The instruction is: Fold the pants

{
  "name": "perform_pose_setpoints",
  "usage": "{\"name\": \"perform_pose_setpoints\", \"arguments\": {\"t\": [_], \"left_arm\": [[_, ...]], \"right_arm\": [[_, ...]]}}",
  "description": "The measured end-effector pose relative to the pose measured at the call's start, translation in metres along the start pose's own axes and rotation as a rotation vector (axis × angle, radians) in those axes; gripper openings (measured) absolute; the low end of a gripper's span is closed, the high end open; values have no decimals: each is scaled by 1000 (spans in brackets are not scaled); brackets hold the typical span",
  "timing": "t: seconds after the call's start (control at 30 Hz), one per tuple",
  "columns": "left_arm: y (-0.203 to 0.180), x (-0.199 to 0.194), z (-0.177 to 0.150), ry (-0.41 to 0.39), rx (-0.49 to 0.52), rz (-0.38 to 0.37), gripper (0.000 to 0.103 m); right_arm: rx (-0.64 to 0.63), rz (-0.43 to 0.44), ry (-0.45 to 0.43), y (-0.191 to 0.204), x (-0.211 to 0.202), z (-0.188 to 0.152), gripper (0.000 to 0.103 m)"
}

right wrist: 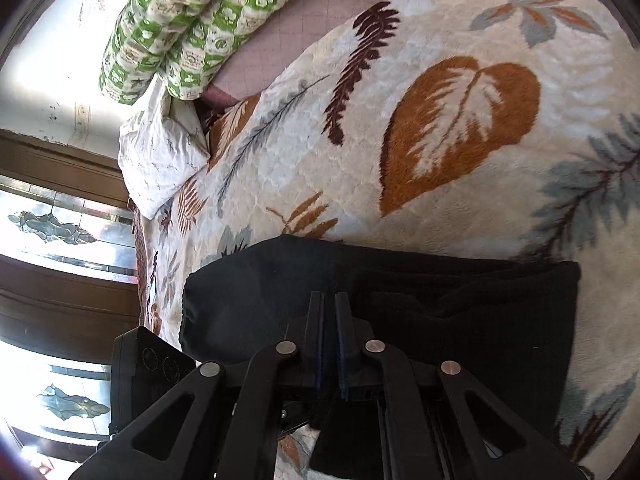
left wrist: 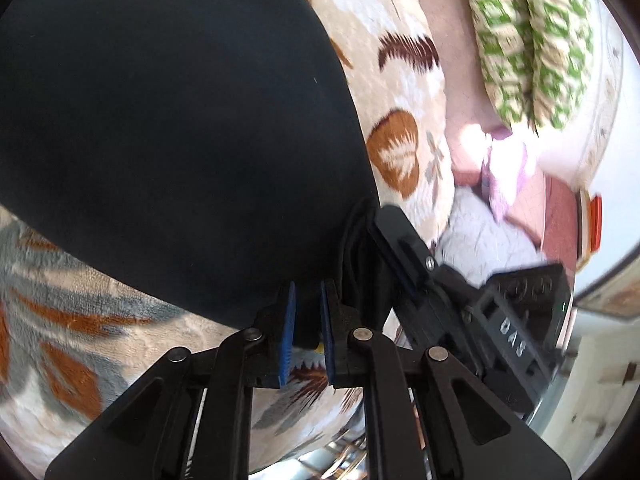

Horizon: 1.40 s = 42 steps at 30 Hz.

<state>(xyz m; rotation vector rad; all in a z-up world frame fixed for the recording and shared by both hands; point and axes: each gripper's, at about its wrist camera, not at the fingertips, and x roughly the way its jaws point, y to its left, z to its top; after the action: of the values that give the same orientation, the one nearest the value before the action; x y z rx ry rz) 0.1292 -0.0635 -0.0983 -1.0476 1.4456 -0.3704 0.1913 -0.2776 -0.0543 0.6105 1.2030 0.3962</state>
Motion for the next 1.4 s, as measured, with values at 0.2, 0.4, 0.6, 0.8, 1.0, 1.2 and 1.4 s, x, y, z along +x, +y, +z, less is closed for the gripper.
{"name": "perform_pose_setpoints", "arguments": {"t": [0.2,0.4,0.6,0.8,1.0,1.2,1.4], "left_arm": [[-2,-2,-18,-11,109,-18,48],[-4,-4,-43,-21,217,29,54],[3,-26,-35,-60,168,10,54],[-21,-27,-14,-42,188,54,60],[-40,-5,3,8,222,123,60],[-57,18,8,40,331,147,60],[-70,43,9,87,390,180,60]], "right_arm": [[-13,13,3,1,-5,0,7],[19,13,-57,-16,-41,4,8],[124,143,-104,-50,-81,-22,11],[321,247,-169,-90,-92,-87,47],[598,395,-178,-120,-47,-122,48],[731,486,-277,-126,-33,-125,60],[797,553,-293,-137,-34,-128,61]]}}
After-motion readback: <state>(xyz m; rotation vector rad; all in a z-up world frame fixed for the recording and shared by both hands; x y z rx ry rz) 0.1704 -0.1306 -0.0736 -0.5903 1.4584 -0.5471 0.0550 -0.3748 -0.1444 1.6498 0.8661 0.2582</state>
